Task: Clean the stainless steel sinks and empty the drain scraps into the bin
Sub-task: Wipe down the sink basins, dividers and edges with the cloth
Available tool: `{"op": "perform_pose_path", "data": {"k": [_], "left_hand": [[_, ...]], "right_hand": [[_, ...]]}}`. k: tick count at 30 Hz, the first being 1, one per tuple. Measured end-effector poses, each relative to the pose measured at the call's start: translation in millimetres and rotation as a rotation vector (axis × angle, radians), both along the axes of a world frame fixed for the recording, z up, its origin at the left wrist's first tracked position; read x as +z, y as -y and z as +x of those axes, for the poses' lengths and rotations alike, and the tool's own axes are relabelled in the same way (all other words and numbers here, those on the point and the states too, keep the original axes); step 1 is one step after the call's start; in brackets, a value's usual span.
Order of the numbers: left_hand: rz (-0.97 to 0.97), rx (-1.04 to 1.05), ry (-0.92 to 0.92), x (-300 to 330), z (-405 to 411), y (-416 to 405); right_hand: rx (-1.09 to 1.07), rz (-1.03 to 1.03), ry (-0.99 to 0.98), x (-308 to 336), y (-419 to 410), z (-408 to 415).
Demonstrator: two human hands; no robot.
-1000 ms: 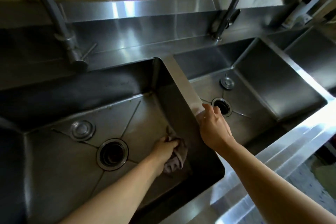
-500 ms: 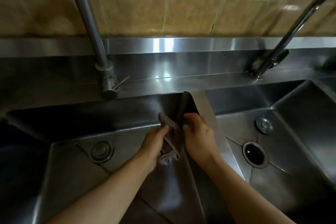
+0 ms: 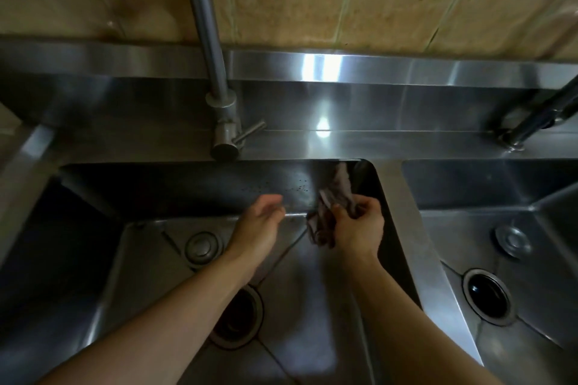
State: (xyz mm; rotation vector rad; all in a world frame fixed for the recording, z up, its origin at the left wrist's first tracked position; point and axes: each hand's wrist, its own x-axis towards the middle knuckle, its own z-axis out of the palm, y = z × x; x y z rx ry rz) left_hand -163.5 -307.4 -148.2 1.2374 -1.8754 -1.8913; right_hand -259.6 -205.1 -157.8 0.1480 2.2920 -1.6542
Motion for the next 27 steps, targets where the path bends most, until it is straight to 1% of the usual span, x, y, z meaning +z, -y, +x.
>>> {"op": "perform_pose_path", "data": {"k": [5, 8, 10, 13, 15, 17, 19, 22, 24, 27], "left_hand": [[-0.527, -0.056, 0.091, -6, 35, 37], [-0.838, -0.108, 0.126, -5, 53, 60], [-1.016, -0.127, 0.155, -11, 62, 78], [-1.206, -0.189, 0.272, -21, 65, 102], [-1.266, -0.224, 0.336, -27, 66, 117], [-1.293, -0.264, 0.353, -31, 68, 126], [-1.323, -0.271, 0.324, -36, 70, 133], [-1.37, -0.268, 0.309, -41, 72, 139], [-1.373, -0.279, 0.299, -44, 72, 142], [-1.371, -0.279, 0.276, -46, 71, 142]], "right_hand": [[-0.227, -0.016, -0.134, -10, 28, -9], [-0.293, -0.007, -0.21, -18, 49, -14], [-0.308, -0.018, -0.196, -24, 64, -15], [-0.337, -0.068, -0.176, -27, 82, -11], [-0.334, -0.1, -0.192, -31, 99, -2], [-0.307, -0.095, -0.188, -34, 117, 13], [-0.266, -0.092, -0.2, -36, 133, 31], [-0.147, -0.103, -0.278, -40, 157, 62], [-0.073, -0.106, -0.293, -42, 174, 81], [-0.03, -0.108, -0.313, -46, 183, 90]]}}
